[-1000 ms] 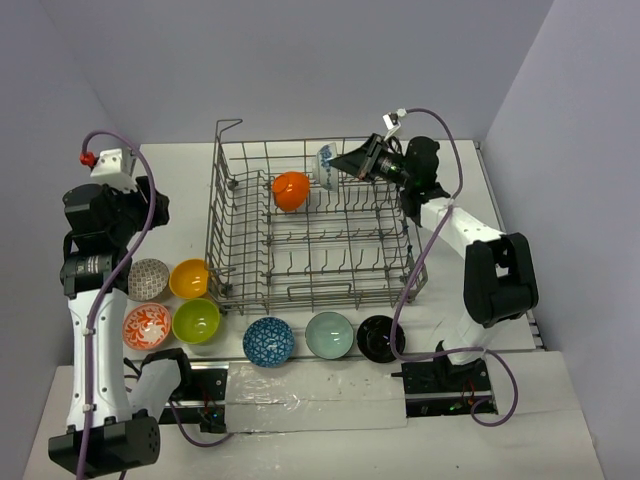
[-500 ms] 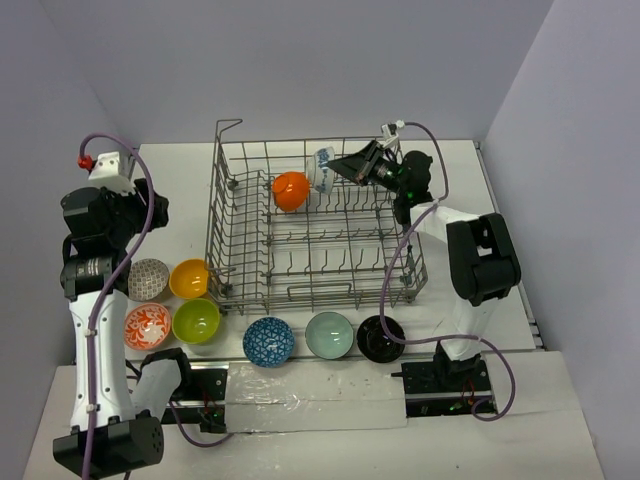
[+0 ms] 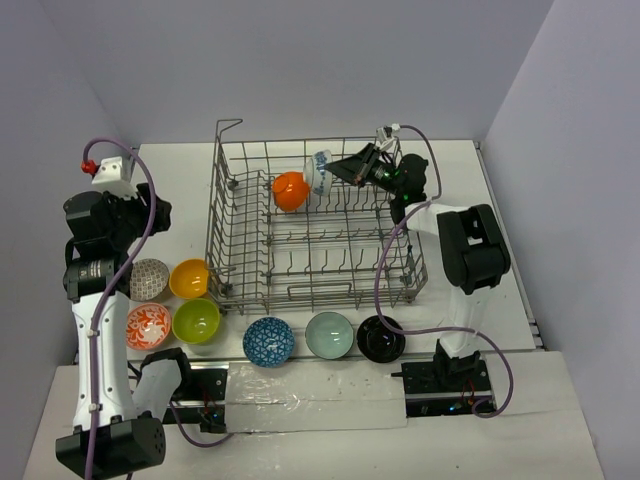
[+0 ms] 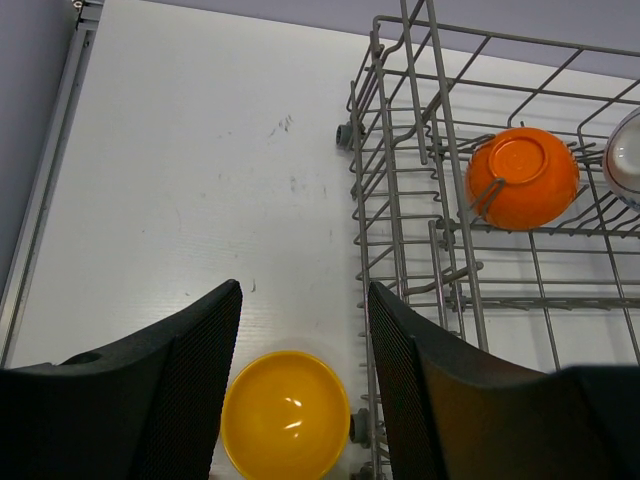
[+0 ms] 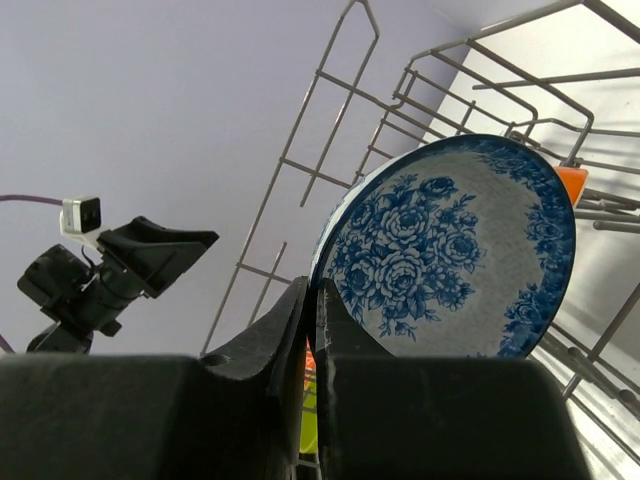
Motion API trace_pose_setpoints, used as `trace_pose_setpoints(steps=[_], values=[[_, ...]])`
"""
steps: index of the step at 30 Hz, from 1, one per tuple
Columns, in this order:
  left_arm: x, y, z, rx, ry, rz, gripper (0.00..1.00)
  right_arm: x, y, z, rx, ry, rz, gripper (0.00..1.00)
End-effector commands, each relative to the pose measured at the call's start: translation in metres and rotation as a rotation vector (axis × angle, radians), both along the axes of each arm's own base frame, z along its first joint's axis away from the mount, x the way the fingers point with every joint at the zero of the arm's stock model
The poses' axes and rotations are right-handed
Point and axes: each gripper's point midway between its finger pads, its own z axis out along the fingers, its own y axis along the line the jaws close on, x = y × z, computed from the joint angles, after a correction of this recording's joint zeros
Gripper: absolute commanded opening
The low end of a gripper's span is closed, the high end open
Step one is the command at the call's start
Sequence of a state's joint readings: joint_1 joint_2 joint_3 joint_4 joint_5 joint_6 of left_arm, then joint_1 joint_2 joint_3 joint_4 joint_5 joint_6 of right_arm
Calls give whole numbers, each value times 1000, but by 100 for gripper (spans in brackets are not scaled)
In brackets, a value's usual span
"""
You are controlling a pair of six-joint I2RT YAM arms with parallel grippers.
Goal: Load the bowls into the dish rack
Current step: Insert the bowl into the dish rack.
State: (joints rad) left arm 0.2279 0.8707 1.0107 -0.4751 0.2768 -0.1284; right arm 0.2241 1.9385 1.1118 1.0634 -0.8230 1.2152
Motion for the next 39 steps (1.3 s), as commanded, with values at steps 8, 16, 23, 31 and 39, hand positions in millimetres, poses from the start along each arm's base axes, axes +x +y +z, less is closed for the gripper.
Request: trace_pose_setpoints(steps=[8, 16, 23, 31, 39], values=[[2, 0, 13, 1, -60, -5, 59, 11, -12, 30, 15, -171, -2, 0], [1, -1, 14, 1, -62, -13, 59, 15, -23, 32, 7, -185, -18, 0], [-1, -2, 14, 0, -62, -15, 59, 17, -24, 20, -6, -172, -13, 0], [-1, -3, 14, -4, -61, -19, 59, 18, -19, 15, -22, -186, 33, 0], [0, -3, 14, -4, -61, -24, 59, 11, -13, 14, -54, -201, 127, 0]])
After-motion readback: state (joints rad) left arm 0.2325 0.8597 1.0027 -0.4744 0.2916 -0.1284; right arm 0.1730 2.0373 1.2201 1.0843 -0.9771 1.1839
